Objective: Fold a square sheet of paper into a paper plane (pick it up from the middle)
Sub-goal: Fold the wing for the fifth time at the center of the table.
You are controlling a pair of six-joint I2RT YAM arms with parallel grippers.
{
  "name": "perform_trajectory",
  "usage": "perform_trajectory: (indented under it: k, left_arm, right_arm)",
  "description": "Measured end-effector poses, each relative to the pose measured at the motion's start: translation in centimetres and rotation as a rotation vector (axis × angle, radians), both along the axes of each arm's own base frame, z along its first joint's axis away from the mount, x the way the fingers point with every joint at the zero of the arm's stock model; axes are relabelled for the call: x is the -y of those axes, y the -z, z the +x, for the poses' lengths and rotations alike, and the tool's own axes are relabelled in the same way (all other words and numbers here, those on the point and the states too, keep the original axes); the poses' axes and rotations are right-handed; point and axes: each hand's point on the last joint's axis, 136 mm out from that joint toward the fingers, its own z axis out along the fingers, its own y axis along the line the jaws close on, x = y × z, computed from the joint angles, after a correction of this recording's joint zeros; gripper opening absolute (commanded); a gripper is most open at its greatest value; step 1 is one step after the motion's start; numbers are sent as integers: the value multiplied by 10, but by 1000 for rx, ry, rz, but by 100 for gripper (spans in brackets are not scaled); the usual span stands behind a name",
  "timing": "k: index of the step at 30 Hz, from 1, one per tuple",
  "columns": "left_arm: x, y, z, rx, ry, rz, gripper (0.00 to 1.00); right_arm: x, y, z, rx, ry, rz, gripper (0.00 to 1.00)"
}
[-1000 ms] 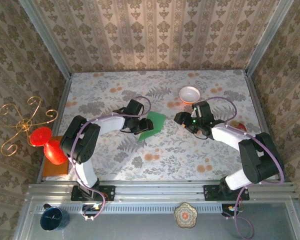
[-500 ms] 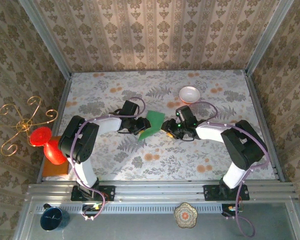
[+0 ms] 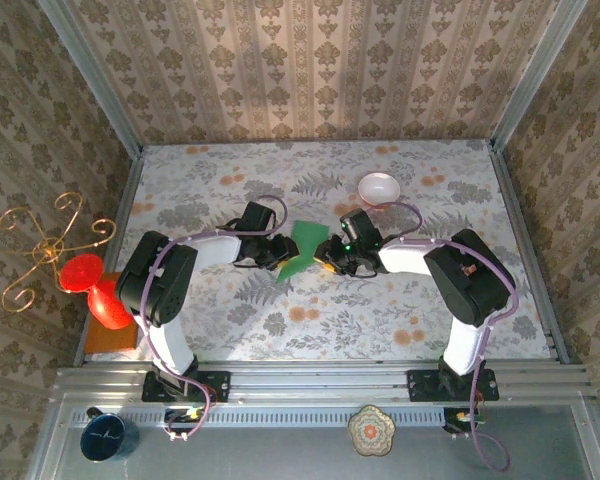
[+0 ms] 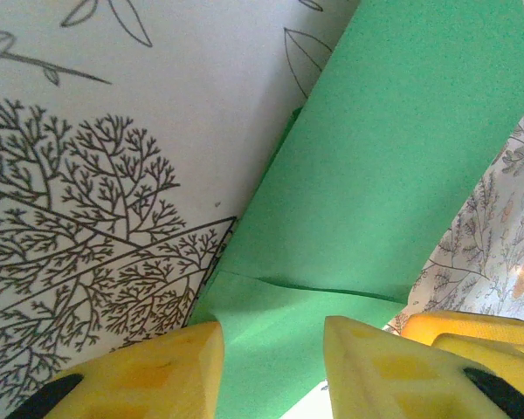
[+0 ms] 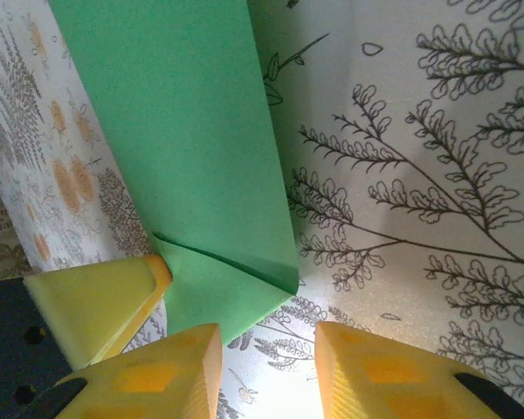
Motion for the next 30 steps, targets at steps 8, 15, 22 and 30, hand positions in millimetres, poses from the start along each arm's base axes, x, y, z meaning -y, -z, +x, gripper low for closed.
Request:
perform_trajectory:
  k: [8,15,22,30]
  left_arm:
    - [0,1,0,0,0,-3,36]
    - [-2,1,0,0,-3,-7,36]
    - [-2,1,0,-4,-7,-12,36]
    - [-2,0,0,-3,-13,-17,36]
  right_arm:
    - [-6,7,10,3,-1,3,31]
    - [-9,6,14,20,-3,15,30]
    - [-14,0,22,58,3,49,29]
    - [-12,0,23,71,29,87,22]
